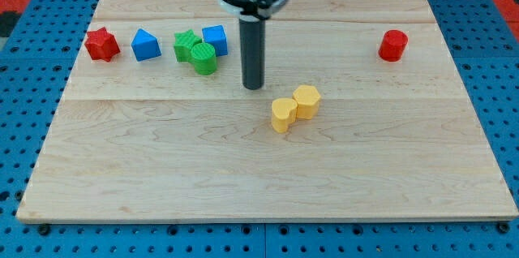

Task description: Place blue blocks close to each other

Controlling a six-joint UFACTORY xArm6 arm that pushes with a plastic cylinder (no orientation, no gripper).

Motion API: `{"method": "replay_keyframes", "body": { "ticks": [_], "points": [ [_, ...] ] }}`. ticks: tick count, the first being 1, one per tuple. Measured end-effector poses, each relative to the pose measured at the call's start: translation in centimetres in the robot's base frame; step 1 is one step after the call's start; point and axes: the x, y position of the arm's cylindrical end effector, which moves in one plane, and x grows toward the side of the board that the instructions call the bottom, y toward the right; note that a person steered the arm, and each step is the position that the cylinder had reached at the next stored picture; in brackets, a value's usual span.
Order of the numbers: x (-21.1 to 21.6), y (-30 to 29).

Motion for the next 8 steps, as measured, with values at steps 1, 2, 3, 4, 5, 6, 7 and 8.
{"method": "replay_keyframes", "body": {
  "ticks": [1,2,3,4,5,6,7,8],
  "points": [
    [-3.4,-3.3],
    [-7.3,-6.2],
    [-9.4,-6.7],
    [-10.4,-6.7],
    [-11.9,-7.6],
    [-11.6,-13.6],
    [-12.3,-18.2],
    [-10.9,-17.7]
  ]
}}
